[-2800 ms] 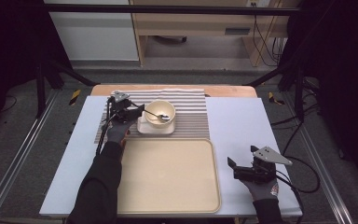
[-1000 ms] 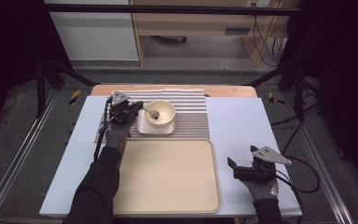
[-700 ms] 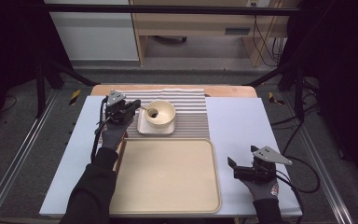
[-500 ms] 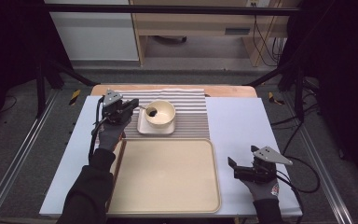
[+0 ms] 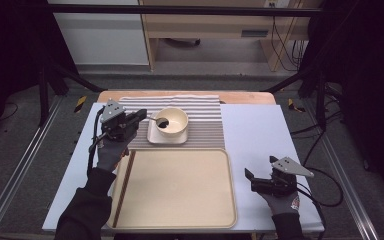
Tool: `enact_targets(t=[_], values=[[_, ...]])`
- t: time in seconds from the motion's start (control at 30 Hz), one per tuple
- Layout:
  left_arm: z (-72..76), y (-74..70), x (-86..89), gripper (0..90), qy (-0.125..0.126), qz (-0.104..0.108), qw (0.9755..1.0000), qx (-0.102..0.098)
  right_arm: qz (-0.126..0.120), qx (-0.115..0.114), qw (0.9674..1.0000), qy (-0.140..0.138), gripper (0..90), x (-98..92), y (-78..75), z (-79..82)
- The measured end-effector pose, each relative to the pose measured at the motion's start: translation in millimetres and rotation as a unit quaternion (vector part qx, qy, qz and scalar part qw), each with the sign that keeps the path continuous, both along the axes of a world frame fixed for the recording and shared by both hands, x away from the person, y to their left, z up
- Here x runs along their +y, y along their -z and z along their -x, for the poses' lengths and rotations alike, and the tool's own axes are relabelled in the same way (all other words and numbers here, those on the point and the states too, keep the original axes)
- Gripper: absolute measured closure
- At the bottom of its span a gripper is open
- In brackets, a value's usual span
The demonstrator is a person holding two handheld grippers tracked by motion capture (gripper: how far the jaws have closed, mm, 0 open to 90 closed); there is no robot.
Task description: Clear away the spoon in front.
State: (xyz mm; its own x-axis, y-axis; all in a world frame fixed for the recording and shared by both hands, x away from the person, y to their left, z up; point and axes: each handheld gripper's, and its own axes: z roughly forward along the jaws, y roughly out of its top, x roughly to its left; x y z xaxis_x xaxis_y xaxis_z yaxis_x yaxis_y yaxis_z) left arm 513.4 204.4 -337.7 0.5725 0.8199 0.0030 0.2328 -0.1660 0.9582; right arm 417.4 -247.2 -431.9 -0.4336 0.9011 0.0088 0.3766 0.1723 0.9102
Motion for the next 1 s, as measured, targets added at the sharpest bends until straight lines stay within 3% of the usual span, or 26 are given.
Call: enact_targets(t=[0.43, 0.93, 1.0], values=[[45.0, -2.9, 4.4, 88.0, 0.028, -0.014, 0.9995, -0.007, 0.002, 0.001, 1.0, 0.0, 3.1, 0.7, 0.1, 1.4], [82.9, 22.4, 5.9, 88.0, 0.053, -0.015, 0.9984, 0.013, 0.004, 0.0, 1.0, 0.0, 3.1, 1.2, 0.4, 3.1], [84.7, 26.7, 3.3, 88.0, 0.055, -0.025, 0.998, 0.018, 0.004, 0.001, 1.0, -0.002, 3.1, 2.1, 1.1, 3.7]])
